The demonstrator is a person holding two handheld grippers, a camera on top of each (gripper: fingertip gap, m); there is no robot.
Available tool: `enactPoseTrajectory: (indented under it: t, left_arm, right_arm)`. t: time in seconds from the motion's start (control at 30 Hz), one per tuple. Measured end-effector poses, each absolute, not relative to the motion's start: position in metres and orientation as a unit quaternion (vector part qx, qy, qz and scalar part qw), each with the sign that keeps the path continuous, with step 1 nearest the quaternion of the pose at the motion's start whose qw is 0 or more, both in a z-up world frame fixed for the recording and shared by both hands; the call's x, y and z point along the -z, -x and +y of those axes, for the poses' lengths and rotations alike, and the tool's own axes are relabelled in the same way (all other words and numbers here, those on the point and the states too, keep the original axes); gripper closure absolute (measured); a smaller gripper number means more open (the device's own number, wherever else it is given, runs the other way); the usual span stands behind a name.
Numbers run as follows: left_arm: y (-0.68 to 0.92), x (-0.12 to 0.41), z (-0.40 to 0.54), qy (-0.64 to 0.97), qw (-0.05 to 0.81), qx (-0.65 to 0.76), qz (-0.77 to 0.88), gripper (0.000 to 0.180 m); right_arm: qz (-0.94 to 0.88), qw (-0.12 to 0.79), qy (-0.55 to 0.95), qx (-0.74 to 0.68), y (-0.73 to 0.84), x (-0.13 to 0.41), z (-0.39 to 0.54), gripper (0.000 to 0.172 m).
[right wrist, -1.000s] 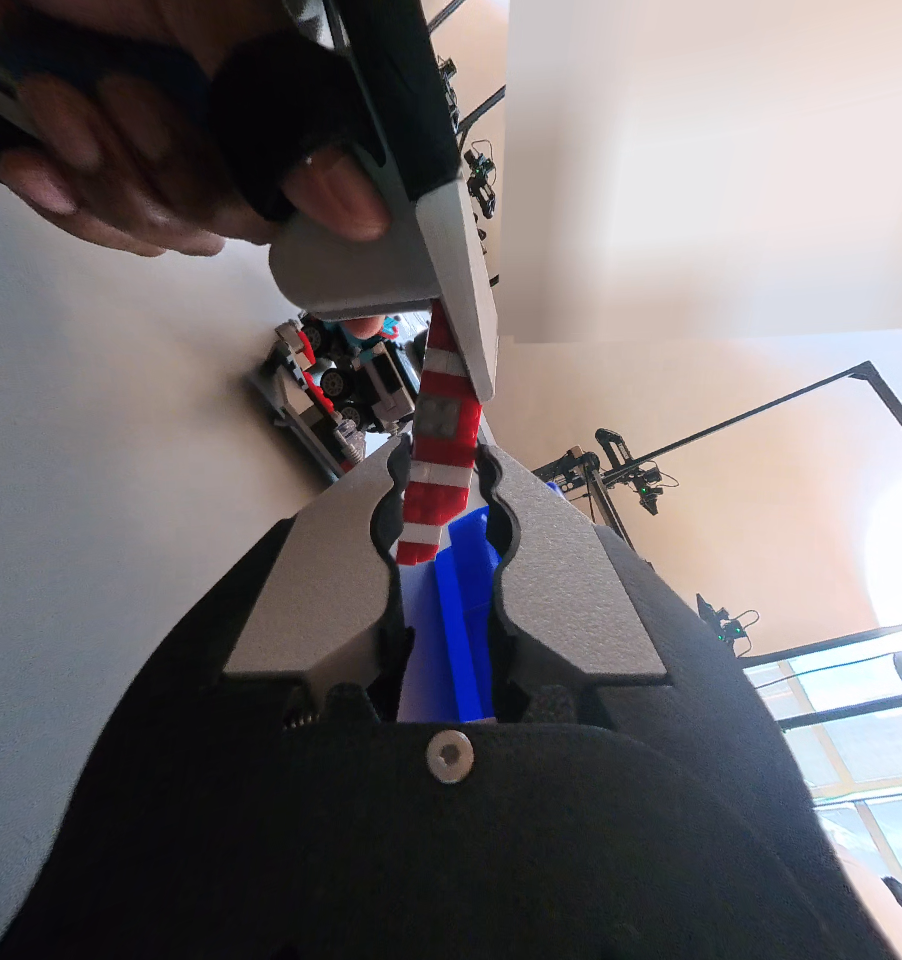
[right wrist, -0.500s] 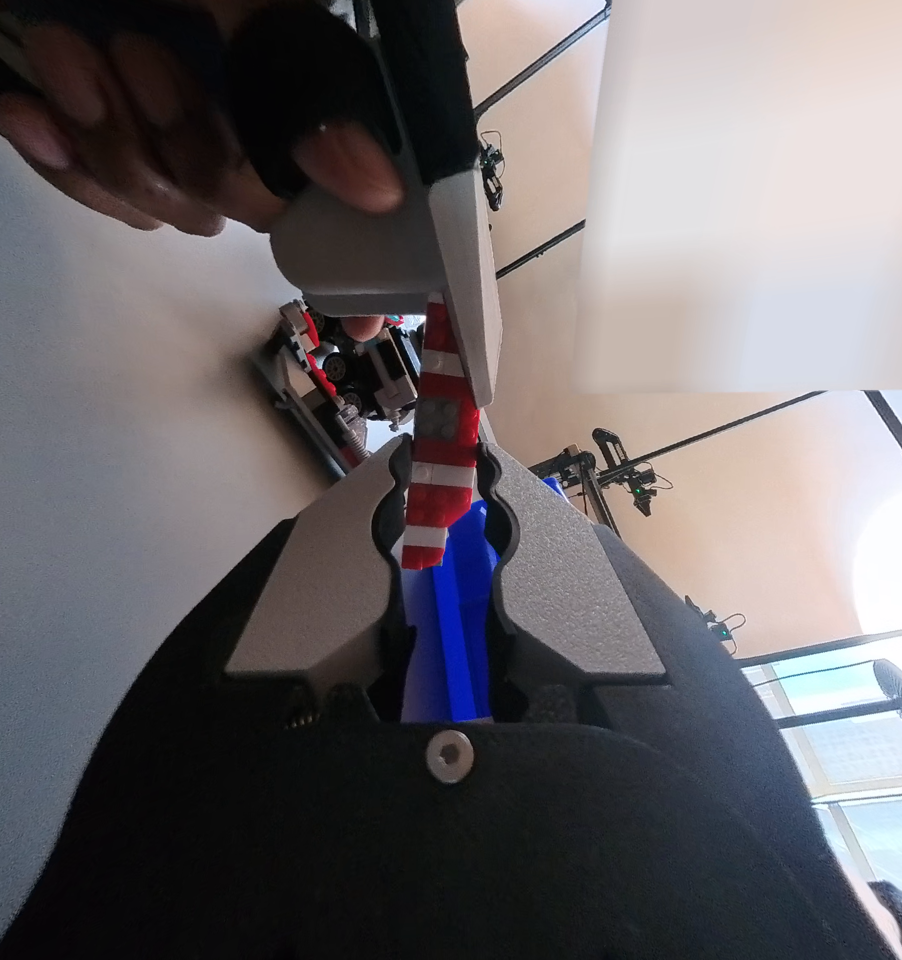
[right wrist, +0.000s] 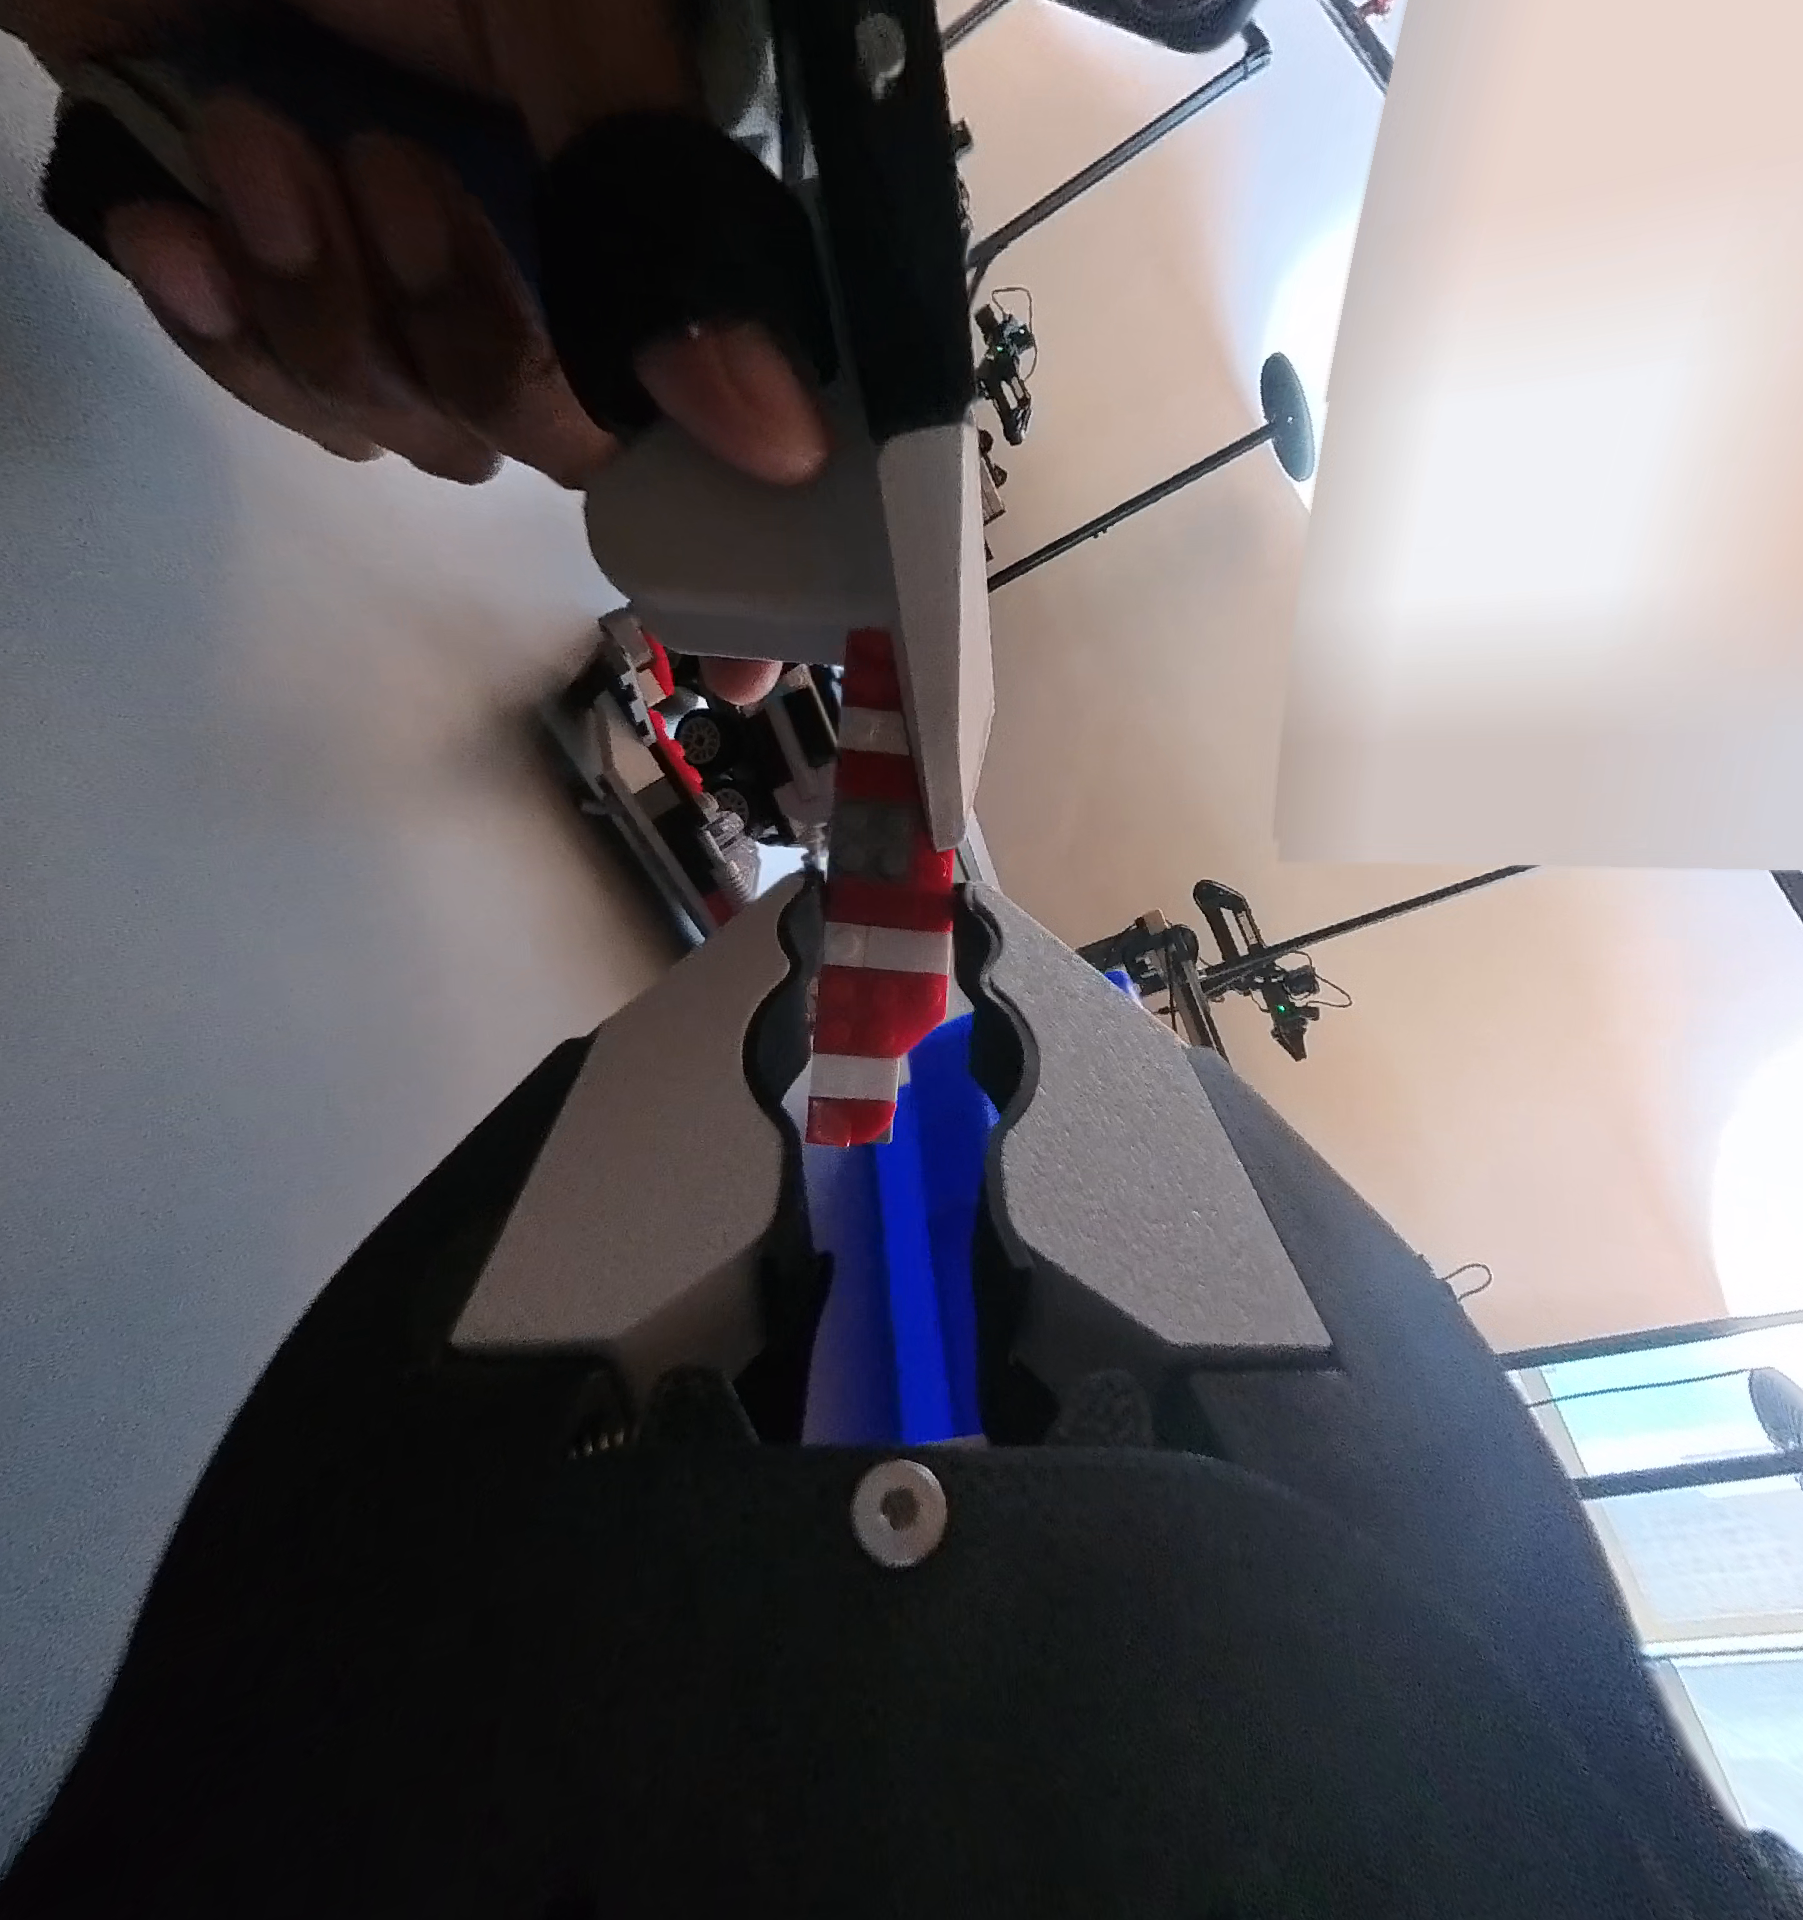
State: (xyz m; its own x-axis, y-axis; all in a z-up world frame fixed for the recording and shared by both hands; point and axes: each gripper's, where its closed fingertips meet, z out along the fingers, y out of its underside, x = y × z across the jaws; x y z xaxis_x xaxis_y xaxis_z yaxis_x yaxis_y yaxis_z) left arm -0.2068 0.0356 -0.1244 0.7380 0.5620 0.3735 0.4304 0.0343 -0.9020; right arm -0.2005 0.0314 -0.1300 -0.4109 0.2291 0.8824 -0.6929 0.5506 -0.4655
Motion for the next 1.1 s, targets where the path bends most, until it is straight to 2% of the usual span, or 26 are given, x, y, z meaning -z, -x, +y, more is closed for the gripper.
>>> enactPoseTrajectory:
  t: [0.2,0.47,0.63,0.83,1.1]
  left_arm:
    - [0.206,0.126,0.036,0.706,0.613,-0.067,-0.348,0.158]
    - [0.200,0.133,0.040,0.721,0.600,0.002,-0.346,0.133]
    - [0.200,0.136,0.040,0.708,0.611,0.017,-0.354,0.154]
    - [0.202,0.138,0.039,0.713,0.608,0.001,-0.349,0.155]
    - [0.204,0.136,0.039,0.740,0.589,-0.101,-0.308,0.156]
  right_arm:
    - [-0.714,0.518,-0.165,-0.441,0.200,0.132,0.031,0.148]
    - [-0.713,0.521,-0.162,-0.441,0.201,0.130,0.035,0.148]
    - [-0.711,0.516,-0.179,-0.443,0.195,0.132,0.032,0.148]
    - [-0.714,0.513,-0.177,-0.442,0.197,0.133,0.032,0.148]
    - [-0.724,0.494,-0.164,-0.452,0.198,0.134,0.032,0.147]
